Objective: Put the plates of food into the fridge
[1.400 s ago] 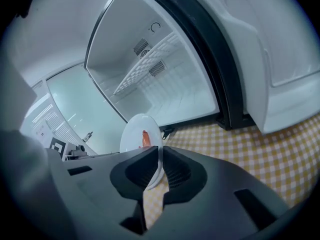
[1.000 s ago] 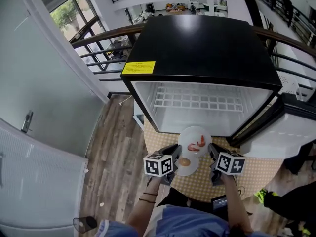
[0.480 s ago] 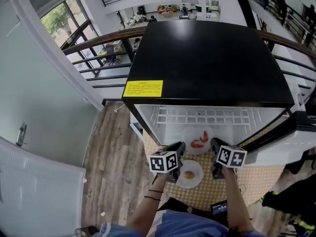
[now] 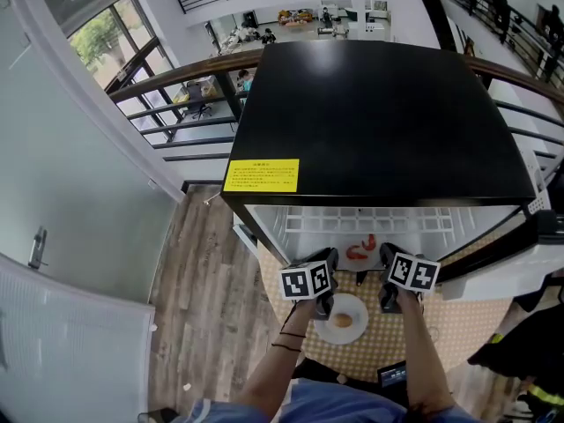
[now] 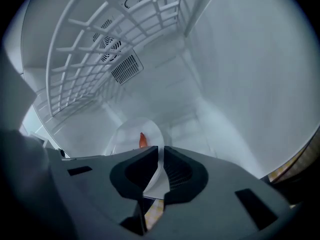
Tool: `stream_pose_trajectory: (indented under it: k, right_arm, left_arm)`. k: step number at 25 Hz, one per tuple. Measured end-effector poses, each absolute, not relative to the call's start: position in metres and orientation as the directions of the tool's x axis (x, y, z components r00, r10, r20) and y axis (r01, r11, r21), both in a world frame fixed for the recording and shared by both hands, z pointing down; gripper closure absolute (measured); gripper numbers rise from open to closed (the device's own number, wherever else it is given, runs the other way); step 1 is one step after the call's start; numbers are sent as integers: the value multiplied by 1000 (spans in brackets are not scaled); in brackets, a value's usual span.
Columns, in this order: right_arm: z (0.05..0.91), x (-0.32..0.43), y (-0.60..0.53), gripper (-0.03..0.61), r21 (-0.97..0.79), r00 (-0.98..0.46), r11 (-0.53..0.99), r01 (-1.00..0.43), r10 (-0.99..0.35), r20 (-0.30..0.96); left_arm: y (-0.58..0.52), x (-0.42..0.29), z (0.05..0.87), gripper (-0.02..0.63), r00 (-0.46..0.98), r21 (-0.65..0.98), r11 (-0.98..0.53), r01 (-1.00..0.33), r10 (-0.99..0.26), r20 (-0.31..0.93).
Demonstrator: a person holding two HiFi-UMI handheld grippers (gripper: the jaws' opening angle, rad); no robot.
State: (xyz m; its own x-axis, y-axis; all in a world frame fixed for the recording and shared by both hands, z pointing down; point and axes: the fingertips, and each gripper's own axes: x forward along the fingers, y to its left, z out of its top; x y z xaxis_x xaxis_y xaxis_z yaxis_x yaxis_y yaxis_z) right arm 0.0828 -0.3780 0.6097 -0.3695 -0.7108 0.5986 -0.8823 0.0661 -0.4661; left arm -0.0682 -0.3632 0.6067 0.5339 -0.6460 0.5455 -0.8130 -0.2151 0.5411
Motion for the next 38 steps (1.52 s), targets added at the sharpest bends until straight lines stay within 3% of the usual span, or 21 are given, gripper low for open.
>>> stream_pose_trajectory:
  k: [16,21,29,38]
  right_arm:
    - [617,85,-392,535,-382,-321,83,-921,-717,618]
    - [615,84,-391,528,-356,-320,105,-929,-711,626]
    - [591,89,-373,508,-319,-307,138,-938,-761,571]
    - [543,68,-308,520,-294,-446,339,-894,-740,502]
  left_arm:
    - [-387,-63,620,551,482,408,-267,-873,-597,641]
    - [-390,-66,620,460,422,301,-297,-906,-597,682]
    - [-367,-56,590,443,437,255,-359,-898,-654,618]
    - [-301,-49,540,445,518,300,-422,-855,-697,496]
